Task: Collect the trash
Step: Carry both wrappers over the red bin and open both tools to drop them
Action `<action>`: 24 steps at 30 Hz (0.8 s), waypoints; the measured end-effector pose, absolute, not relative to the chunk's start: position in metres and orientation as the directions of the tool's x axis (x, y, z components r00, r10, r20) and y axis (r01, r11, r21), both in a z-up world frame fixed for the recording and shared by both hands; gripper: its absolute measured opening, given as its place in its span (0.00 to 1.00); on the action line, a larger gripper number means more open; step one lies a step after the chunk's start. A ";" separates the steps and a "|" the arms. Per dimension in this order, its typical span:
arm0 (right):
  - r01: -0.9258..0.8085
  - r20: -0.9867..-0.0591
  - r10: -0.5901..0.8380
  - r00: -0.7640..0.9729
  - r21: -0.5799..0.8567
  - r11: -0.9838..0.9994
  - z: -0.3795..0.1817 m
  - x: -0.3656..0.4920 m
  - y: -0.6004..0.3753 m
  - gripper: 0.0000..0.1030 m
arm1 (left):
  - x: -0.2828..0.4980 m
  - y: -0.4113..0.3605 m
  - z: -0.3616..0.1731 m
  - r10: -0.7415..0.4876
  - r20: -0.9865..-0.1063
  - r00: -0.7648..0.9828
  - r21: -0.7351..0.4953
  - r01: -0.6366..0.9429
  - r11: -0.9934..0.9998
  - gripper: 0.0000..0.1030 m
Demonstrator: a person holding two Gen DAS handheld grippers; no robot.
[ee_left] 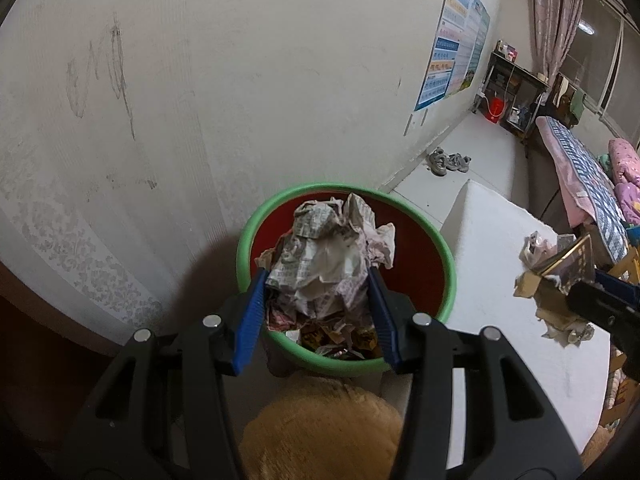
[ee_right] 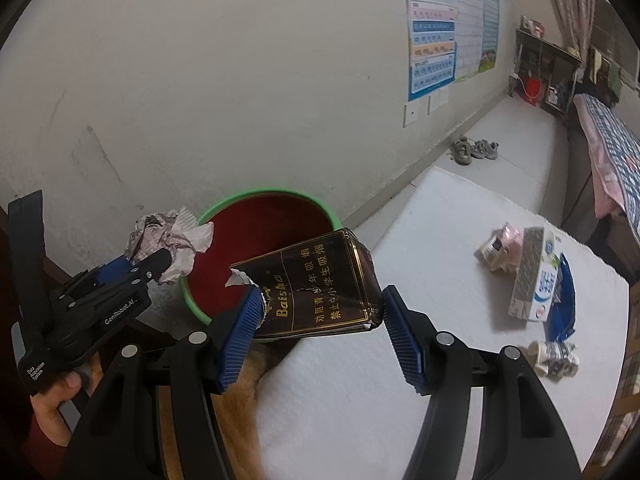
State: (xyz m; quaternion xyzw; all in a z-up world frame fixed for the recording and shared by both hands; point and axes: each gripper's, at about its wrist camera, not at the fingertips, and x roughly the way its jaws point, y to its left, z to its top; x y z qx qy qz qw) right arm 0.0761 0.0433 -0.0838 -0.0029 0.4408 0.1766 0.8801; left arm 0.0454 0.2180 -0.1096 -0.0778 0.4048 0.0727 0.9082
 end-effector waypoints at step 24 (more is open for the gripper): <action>-0.368 -0.782 0.329 0.529 0.138 0.920 -0.092 0.124 0.084 0.59 | 0.083 0.240 -0.135 0.054 -0.773 0.632 -0.109 -0.216 0.970 0.46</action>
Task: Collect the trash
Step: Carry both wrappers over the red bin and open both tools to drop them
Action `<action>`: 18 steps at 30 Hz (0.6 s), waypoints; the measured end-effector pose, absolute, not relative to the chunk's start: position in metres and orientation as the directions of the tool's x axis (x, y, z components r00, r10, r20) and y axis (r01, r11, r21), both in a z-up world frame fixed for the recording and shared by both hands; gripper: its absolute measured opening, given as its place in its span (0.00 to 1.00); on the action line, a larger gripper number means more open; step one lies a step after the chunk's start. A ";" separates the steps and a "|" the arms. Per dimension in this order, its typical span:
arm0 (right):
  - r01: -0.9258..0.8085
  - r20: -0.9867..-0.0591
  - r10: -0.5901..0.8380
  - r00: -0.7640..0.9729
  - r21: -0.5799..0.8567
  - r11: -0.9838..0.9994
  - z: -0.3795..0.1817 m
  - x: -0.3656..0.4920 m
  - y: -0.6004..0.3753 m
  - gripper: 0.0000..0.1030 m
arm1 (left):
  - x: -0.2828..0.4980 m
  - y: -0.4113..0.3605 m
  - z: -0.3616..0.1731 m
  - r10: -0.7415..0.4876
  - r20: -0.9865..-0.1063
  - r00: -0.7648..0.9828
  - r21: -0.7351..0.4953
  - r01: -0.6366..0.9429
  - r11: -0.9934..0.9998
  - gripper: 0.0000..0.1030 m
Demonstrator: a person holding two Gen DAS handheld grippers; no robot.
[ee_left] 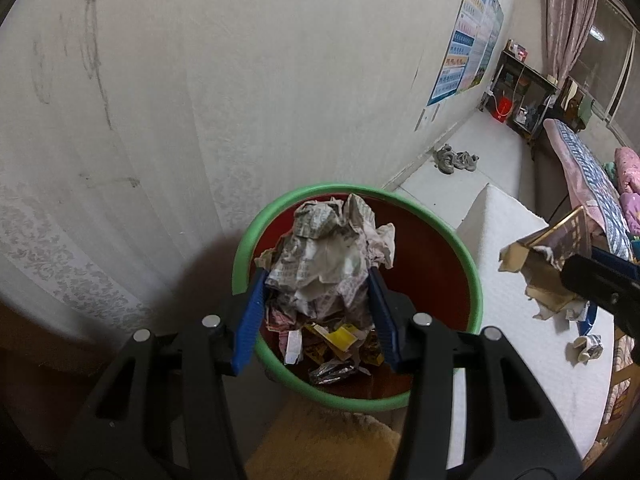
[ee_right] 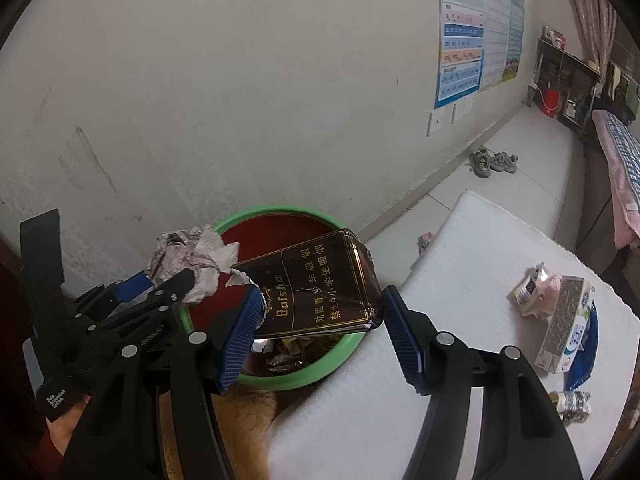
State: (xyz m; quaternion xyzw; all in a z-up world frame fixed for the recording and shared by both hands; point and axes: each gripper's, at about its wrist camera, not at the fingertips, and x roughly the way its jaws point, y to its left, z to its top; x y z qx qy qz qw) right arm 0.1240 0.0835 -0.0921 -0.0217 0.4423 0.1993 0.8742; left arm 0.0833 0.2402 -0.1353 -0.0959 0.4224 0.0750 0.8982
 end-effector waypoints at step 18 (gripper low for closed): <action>-0.373 -0.797 0.328 0.507 0.141 0.917 -0.104 0.139 0.090 0.59 | 0.095 0.246 -0.144 0.062 -0.785 0.616 -0.100 -0.225 0.969 0.46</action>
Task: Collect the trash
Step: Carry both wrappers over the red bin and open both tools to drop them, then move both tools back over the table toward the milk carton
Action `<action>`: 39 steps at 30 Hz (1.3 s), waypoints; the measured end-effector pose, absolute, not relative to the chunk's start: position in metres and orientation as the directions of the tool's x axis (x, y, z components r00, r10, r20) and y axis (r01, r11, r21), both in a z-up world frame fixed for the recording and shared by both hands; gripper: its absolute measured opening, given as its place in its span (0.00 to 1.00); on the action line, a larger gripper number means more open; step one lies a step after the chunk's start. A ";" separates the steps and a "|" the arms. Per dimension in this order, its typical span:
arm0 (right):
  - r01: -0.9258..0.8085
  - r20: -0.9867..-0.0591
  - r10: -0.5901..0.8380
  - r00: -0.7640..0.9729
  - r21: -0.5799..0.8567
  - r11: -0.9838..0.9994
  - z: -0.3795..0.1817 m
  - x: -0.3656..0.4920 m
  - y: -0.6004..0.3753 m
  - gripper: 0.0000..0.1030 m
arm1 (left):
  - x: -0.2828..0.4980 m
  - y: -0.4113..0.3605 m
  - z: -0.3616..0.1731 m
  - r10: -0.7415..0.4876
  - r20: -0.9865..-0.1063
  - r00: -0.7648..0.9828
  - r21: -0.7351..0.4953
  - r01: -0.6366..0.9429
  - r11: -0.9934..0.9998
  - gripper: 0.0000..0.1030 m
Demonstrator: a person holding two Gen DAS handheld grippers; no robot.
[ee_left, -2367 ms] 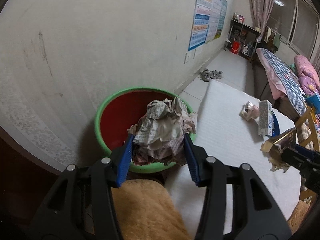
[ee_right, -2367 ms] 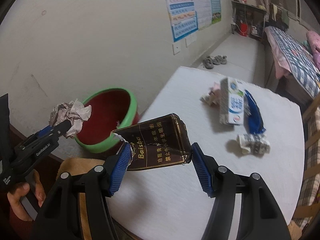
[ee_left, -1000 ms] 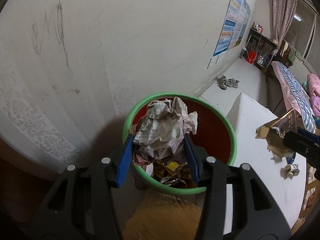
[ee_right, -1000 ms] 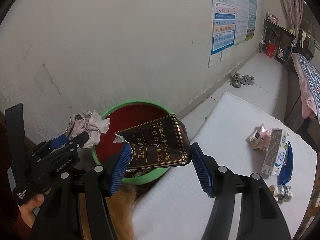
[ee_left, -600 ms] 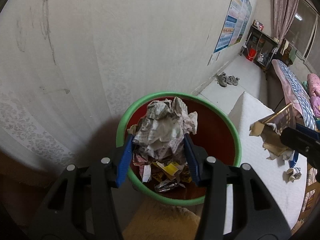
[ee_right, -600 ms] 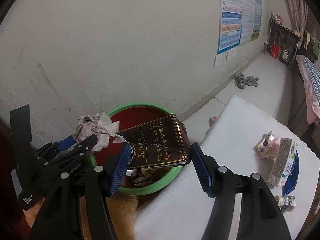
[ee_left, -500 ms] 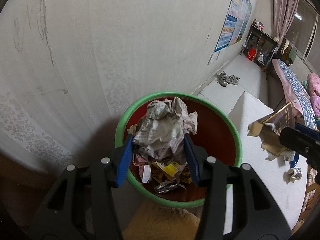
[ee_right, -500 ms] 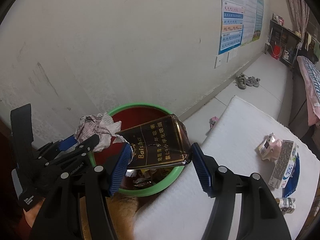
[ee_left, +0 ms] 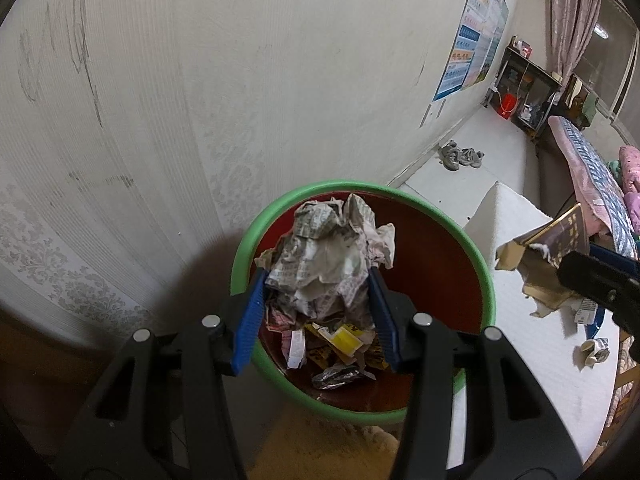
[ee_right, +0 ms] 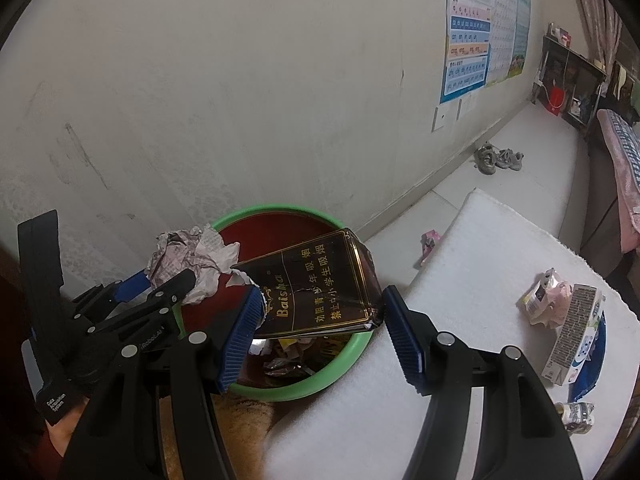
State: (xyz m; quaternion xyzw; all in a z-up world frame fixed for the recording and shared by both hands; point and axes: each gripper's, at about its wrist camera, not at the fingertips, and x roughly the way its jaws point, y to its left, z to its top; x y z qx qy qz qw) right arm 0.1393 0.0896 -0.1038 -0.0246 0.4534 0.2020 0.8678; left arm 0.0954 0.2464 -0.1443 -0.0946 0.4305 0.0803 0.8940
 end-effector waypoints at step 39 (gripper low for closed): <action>0.216 -0.919 0.056 0.389 0.151 0.965 -0.224 0.103 -0.225 0.84 | 0.093 0.049 -0.132 -0.138 -0.812 0.567 -0.138 0.043 0.989 0.78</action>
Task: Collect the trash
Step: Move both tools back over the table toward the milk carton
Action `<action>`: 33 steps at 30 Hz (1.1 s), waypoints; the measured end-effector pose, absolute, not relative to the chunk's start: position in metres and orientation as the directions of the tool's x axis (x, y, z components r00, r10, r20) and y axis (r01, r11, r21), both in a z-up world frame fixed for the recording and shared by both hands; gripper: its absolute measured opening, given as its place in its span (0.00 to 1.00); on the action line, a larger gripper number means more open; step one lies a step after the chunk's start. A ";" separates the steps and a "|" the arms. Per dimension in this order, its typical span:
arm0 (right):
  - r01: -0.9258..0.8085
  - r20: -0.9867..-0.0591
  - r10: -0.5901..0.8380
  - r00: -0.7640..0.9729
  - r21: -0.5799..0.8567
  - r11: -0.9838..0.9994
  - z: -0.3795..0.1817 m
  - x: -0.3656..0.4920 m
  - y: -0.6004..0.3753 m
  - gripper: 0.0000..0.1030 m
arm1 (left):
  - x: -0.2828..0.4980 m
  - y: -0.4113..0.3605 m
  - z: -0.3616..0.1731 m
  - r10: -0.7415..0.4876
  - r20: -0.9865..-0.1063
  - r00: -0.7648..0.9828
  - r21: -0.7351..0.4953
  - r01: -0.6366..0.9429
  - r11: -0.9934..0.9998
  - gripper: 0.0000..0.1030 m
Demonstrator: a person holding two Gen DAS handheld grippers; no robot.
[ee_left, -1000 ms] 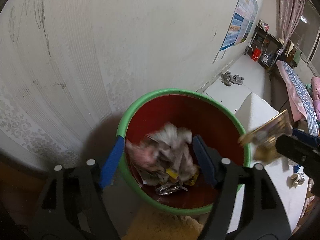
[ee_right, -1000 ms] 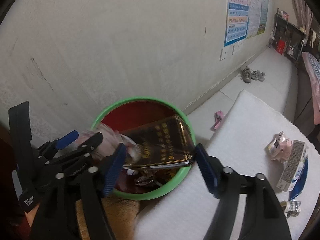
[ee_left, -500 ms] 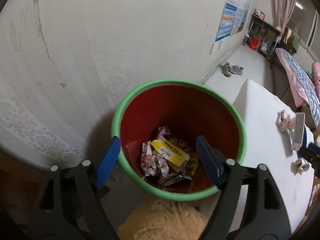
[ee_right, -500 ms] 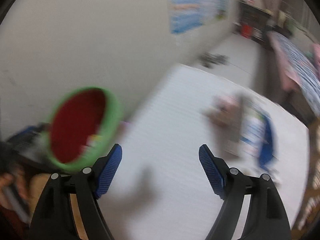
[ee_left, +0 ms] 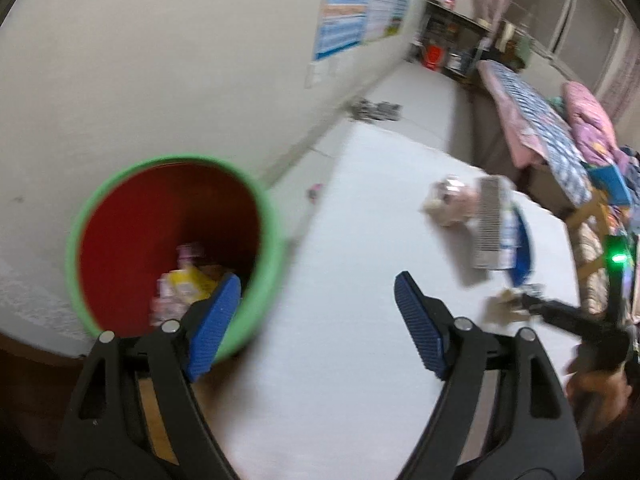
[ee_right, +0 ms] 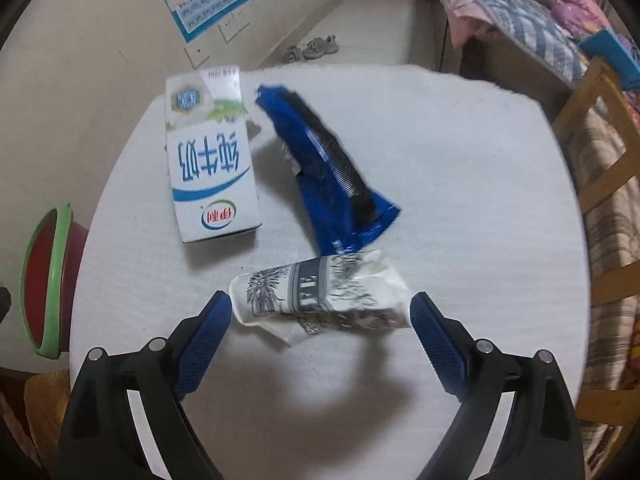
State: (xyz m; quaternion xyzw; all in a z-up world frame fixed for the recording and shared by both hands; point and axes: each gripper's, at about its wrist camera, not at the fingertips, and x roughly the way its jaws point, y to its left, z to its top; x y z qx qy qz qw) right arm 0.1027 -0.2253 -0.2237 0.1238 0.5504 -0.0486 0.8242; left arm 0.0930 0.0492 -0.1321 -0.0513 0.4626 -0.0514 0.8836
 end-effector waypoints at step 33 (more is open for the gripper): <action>0.183 -0.787 0.252 0.564 0.416 0.891 -0.185 0.001 -0.295 0.61 | 0.143 -0.112 -0.153 -0.311 -0.851 0.423 -0.185 0.313 0.932 0.41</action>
